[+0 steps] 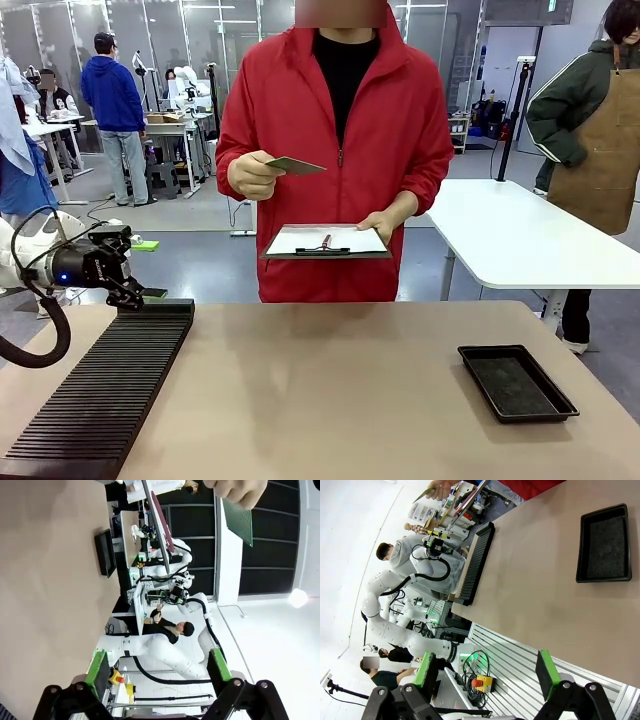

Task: Inspect the PCB.
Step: Release the Blank PCB you were holding, then pick up the Blank PCB that the human is holding.

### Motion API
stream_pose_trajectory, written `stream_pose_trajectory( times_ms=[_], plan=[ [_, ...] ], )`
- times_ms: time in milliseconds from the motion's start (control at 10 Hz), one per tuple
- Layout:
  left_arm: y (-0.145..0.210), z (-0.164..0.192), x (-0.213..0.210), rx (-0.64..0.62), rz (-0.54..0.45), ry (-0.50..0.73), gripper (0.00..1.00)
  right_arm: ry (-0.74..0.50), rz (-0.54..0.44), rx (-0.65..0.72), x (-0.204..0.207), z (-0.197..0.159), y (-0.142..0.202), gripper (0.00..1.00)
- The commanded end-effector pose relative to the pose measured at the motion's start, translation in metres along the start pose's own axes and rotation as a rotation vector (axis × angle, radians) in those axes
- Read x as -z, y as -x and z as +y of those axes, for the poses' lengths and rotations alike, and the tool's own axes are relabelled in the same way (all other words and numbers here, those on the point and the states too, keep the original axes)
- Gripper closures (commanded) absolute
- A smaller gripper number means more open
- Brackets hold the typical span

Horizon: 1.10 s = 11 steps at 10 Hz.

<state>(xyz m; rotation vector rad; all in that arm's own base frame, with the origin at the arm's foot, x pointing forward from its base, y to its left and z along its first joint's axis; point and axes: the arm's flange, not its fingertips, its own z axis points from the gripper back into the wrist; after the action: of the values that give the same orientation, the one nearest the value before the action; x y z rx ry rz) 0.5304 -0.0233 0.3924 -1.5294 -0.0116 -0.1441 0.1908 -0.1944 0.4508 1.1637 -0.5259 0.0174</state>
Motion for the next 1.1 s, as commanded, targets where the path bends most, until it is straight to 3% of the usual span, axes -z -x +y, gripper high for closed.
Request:
stream_pose_trajectory(
  times_ms=[0, 1000],
  plan=[
    [-0.0077, 0.0114, 0.0119, -0.010, -0.032, -0.009, 0.00, -0.011, -0.005, -0.017, -0.0002, 0.0011, 0.0003, 0.00],
    [-0.0077, 0.0114, 0.0119, -0.010, -0.032, -0.009, 0.00, -0.011, -0.005, -0.017, -0.0002, 0.0011, 0.0003, 0.00]
  ],
)
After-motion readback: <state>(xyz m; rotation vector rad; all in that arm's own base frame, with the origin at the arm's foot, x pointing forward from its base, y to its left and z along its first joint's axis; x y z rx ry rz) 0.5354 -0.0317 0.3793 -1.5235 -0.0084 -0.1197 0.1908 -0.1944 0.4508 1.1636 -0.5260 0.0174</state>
